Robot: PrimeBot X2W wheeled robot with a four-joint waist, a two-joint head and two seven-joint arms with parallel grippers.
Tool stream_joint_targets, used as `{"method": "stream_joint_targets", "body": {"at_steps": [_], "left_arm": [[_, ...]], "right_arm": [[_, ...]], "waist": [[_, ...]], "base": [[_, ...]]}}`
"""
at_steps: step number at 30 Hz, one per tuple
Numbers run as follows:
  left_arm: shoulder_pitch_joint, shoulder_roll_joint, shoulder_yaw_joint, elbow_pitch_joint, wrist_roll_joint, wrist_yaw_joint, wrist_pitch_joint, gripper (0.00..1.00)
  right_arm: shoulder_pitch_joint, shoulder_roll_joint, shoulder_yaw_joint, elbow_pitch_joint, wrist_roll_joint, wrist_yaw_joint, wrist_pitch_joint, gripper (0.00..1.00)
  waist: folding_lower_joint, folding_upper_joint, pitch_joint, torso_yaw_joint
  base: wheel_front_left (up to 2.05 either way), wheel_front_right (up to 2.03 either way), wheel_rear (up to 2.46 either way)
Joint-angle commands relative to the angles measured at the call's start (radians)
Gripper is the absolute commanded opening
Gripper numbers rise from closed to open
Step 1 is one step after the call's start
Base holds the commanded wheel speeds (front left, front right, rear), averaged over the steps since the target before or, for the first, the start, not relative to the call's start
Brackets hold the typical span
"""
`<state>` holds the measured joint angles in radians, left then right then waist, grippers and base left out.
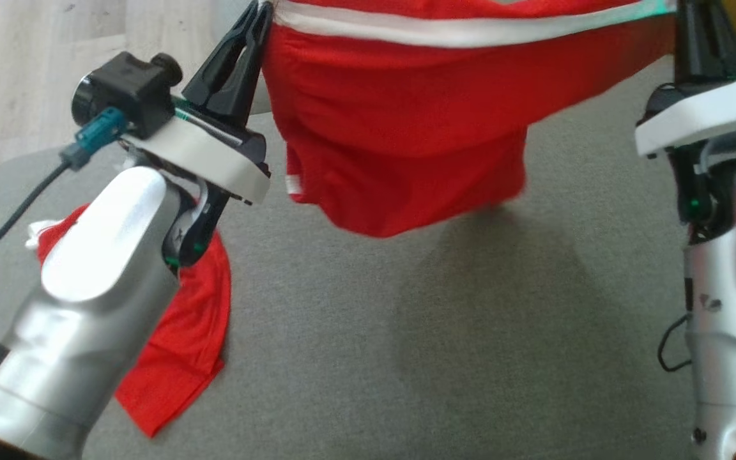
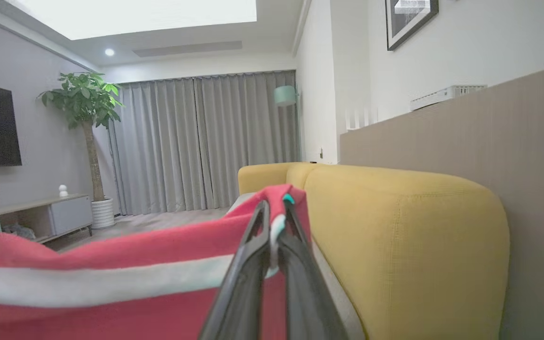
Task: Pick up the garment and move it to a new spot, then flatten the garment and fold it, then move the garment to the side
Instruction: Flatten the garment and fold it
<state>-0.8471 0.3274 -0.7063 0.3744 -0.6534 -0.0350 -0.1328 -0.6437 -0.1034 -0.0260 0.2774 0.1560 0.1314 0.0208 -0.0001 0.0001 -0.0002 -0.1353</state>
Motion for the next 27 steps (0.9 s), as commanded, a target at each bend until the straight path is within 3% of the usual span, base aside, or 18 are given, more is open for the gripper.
{"method": "stream_joint_targets", "body": {"at_steps": [1,8,14,18,21,23,27], "left_arm": [[-0.034,0.040,0.053,-0.037,-0.017,0.005,0.009,0.00],[0.036,0.071,0.061,-0.118,-0.088,0.013,0.094,0.00],[-0.082,0.080,0.101,-0.097,-0.125,0.010,0.165,0.00],[-0.257,0.081,0.121,0.012,-0.101,-0.005,0.189,0.00],[-0.396,0.071,0.154,0.122,-0.080,0.001,0.157,0.00],[-0.520,0.046,0.181,0.224,-0.067,-0.002,0.094,0.00],[-0.596,-0.004,0.200,0.344,-0.067,-0.023,-0.017,0.00]], "right_arm": [[-0.017,0.013,0.003,-0.043,0.015,-0.001,0.019,0.00],[0.060,0.011,-0.016,-0.120,0.014,-0.001,0.084,0.00],[-0.090,0.009,-0.021,-0.078,0.019,-0.001,0.132,0.00],[-0.302,0.006,0.014,0.059,-0.010,-0.001,0.110,0.00],[-0.479,0.022,-0.001,0.204,-0.029,-0.001,0.032,0.00],[-0.625,0.034,-0.063,0.344,-0.075,-0.001,-0.073,0.00],[-0.705,0.044,-0.150,0.516,-0.120,-0.001,-0.179,0.00]], "waist": [[0.0001,-0.0001,-0.003,0.009],[0.0001,-0.0001,0.063,0.031],[0.0001,-0.0001,0.216,0.023],[0.0001,-0.0001,0.311,0.002],[0.0001,-0.0001,0.353,-0.016],[0.0001,-0.0001,0.378,-0.019],[0.0001,-0.0001,0.378,-0.010]], "base": [[0.00,0.00,0.00],[0.00,0.00,0.00],[0.00,0.00,0.00],[0.00,0.00,0.00],[0.00,0.00,0.00],[0.00,0.00,0.00],[0.00,0.00,0.00]]}}
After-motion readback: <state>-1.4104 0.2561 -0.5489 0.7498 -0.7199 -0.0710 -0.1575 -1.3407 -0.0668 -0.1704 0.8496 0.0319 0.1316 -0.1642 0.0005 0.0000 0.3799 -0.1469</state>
